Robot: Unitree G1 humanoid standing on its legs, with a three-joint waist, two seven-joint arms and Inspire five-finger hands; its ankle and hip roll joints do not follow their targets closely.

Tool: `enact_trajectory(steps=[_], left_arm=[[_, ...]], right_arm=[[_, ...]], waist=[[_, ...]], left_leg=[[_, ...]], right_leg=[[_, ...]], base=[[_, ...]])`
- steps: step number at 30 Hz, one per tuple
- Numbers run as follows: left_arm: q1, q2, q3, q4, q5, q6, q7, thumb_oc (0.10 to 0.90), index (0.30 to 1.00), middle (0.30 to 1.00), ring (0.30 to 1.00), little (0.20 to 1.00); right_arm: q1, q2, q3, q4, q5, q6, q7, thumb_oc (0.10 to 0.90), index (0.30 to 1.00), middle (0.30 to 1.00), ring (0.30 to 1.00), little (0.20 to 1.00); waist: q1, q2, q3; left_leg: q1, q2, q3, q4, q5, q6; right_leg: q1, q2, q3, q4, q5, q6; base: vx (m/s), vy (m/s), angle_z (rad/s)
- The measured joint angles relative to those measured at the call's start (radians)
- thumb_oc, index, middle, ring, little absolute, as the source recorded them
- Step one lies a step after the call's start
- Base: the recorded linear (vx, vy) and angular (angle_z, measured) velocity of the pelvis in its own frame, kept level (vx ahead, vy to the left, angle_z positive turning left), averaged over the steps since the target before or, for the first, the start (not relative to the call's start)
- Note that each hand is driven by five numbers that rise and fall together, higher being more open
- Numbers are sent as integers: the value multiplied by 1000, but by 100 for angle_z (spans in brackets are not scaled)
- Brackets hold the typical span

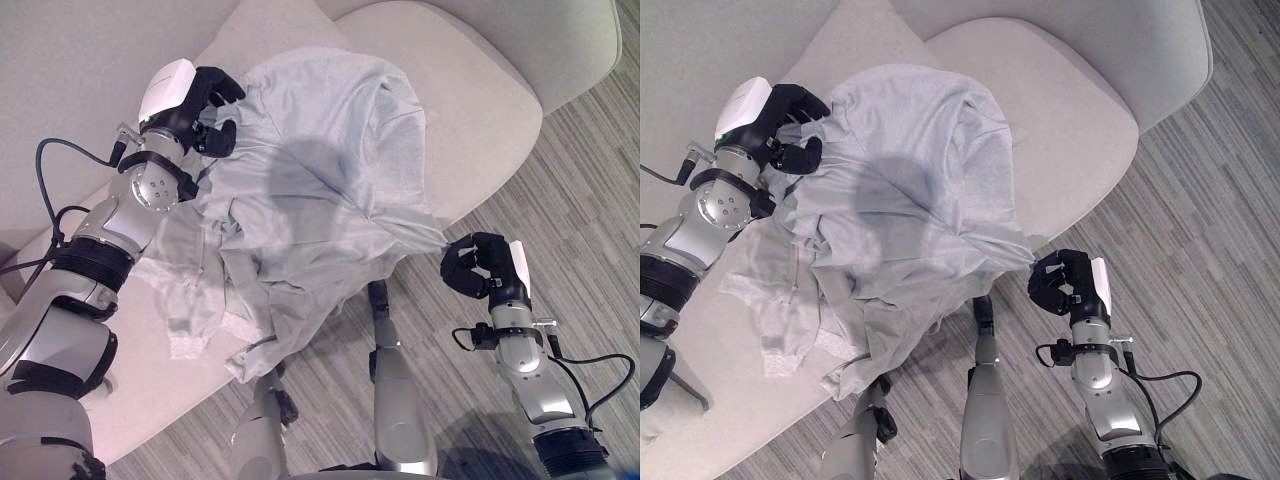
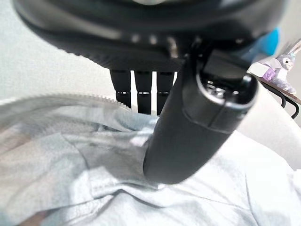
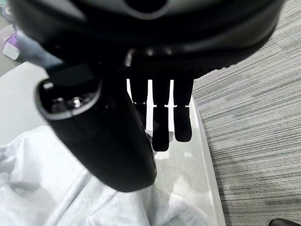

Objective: Hang the clothes on the sofa on the clothes rack.

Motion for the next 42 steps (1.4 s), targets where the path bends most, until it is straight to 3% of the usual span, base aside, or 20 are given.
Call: enact_trajectory(steps=[6, 9, 11, 13, 16, 18, 23, 25, 27, 28, 29, 31, 33, 34, 36, 37, 38, 40, 41, 42], left_arm=[[83, -26, 69, -87, 24, 15, 15, 400, 300, 300, 300, 300], [255, -85, 251, -252, 25, 16, 45, 400, 300, 300, 300, 300], [333, -105, 320, -339, 21, 21, 63, 400, 300, 300, 300, 300], [483, -166, 460, -492, 21, 19, 87, 400, 300, 300, 300, 300], [589, -182, 533, -572, 20, 20, 110, 400, 300, 300, 300, 300], [685, -215, 621, -654, -5, 16, 115, 400, 300, 300, 300, 300], [778, -211, 684, -675, -23, 16, 114, 400, 300, 300, 300, 300], [800, -205, 740, -682, -23, 17, 114, 400, 300, 300, 300, 300], [815, -203, 778, -690, -23, 14, 116, 400, 300, 300, 300, 300], [821, -191, 791, -690, -27, 16, 124, 400, 300, 300, 300, 300], [817, -171, 796, -695, -44, 12, 120, 400, 300, 300, 300, 300], [800, -171, 789, -694, -51, 11, 122, 400, 300, 300, 300, 300], [794, -170, 781, -695, -57, 9, 126, 400, 300, 300, 300, 300], [790, -143, 780, -689, -74, 9, 133, 400, 300, 300, 300, 300], [749, -76, 769, -671, -89, 9, 135, 400, 300, 300, 300, 300], [727, -46, 769, -670, -90, 3, 144, 400, 300, 300, 300, 300], [694, 12, 758, -670, -94, -2, 163, 400, 300, 300, 300, 300], [652, 64, 750, -673, -96, -14, 172, 400, 300, 300, 300, 300], [613, 102, 743, -665, -96, -25, 174, 400, 300, 300, 300, 300], [516, 144, 685, -644, -99, -28, 183, 400, 300, 300, 300, 300]], right_arm=[[-2, 0, 0, 1, -2, 2, -1, 400, 300, 300, 300, 300], [-16, 1, -5, 2, -2, 5, -3, 400, 300, 300, 300, 300], [-43, 0, -17, -5, -4, 15, -4, 400, 300, 300, 300, 300], [-69, -5, -47, -8, -7, 32, -2, 400, 300, 300, 300, 300], [-82, -30, -82, -14, -8, 52, 0, 400, 300, 300, 300, 300], [-112, -90, -83, -21, -9, 58, 6, 400, 300, 300, 300, 300], [-241, -218, -90, -54, -8, 64, 33, 400, 300, 300, 300, 300], [-341, -247, -89, -76, 4, 63, 47, 400, 300, 300, 300, 300], [-391, -264, -86, -86, 11, 37, 52, 400, 300, 300, 300, 300], [-408, -272, -84, -101, 14, 21, 52, 400, 300, 300, 300, 300], [-445, -356, -72, -101, 33, 22, 59, 400, 300, 300, 300, 300], [-507, -416, -51, -72, 33, 22, 64, 400, 300, 300, 300, 300], [-571, -449, -10, -56, 33, 20, 66, 400, 300, 300, 300, 300], [-623, -453, 39, -45, 32, 7, 67, 400, 300, 300, 300, 300], [-664, -484, 113, -47, 31, 10, 68, 400, 300, 300, 300, 300], [-668, -482, 124, -47, 32, -2, 71, 400, 300, 300, 300, 300], [-675, -481, 143, -50, 32, 0, 73, 400, 300, 300, 300, 300], [-686, -488, 145, -53, 32, 2, 76, 400, 300, 300, 300, 300], [-684, -477, 132, -55, 32, 0, 63, 400, 300, 300, 300, 300], [-685, -485, 126, -53, 33, 3, 64, 400, 300, 300, 300, 300]], waist=[[7, -1, 0], [13, -1, 0], [45, 0, -1], [68, 1, 0], [132, 11, -45], [154, 21, -50], [263, 64, -113], [331, 69, -148], [336, 62, -162], [368, 62, -172], [391, 62, -179], [392, 62, -179], [393, 63, -183], [420, 62, -188], [415, 34, -200], [415, 6, -198], [410, -25, -205], [386, -24, -234], [370, -62, -236], [342, -98, -250]], left_leg=[[34, 2, 0, 0, 2, 1], [80, 6, -4, -1, 1, 1], [100, 14, -11, -1, -5, -7], [140, 20, -24, -1, -4, -9], [181, 34, -69, -4, -20, -15], [213, 37, -105, -2, -16, -12], [287, 46, -196, -1, -20, -15], [315, 47, -248, 5, -13, -21], [327, 49, -274, 7, -13, -21], [322, 48, -286, 13, -13, -21], [298, 43, -319, 34, -11, -23], [272, 34, -368, 49, 12, -20], [268, 34, -361, 49, 22, -13], [272, 35, -357, 44, 0, 2], [267, 45, -263, 48, -38, 13], [263, 47, -237, 75, -39, 26], [247, 62, -231, 187, -66, 31], [252, 86, -244, 233, -131, -56], [251, 44, -235, 223, -133, -60], [232, -10, -249, 212, -126, -30]], right_leg=[[36, 1, -3, 0, 2, -2], [83, 4, -17, 0, 0, -3], [110, 10, -28, 0, -5, -7], [159, 14, -41, 0, -8, -12], [234, 18, -91, 0, -31, -22], [292, 18, -127, -1, -39, -21], [445, 19, -221, -1, -83, -14], [523, 19, -278, -1, -107, -8], [550, 20, -308, -1, -120, -5], [566, 21, -316, -1, -127, -2], [583, 21, -350, -1, -132, 1], [619, 20, -424, -1, -140, -6], [640, 20, -468, -1, -157, -9], [663, 11, -479, -1, -156, -15], [673, -3, -510, 3, -157, -15], [675, -38, -521, 5, -161, -16], [686, -68, -531, 3, -156, -9], [699, -85, -534, 3, -145, 10], [697, -126, -539, 4, -136, 17], [690, -166, -556, 17, -117, -5]], base=[[12, -18, 0], [45, -40, 1], [109, -84, 5], [61, -74, 17], [58, -132, 35], [62, -129, 45], [41, -153, 61], [10, -153, 68], [-65, -67, 47], [-144, -112, 56], [-148, -41, 71], [-90, 7, 103], [-83, 156, 73], [-116, 276, 41], [-60, 286, 44], [16, 321, 33], [35, 395, 18], [-10, 400, 22], [0, 519, 48], [-20, 544, 51]])
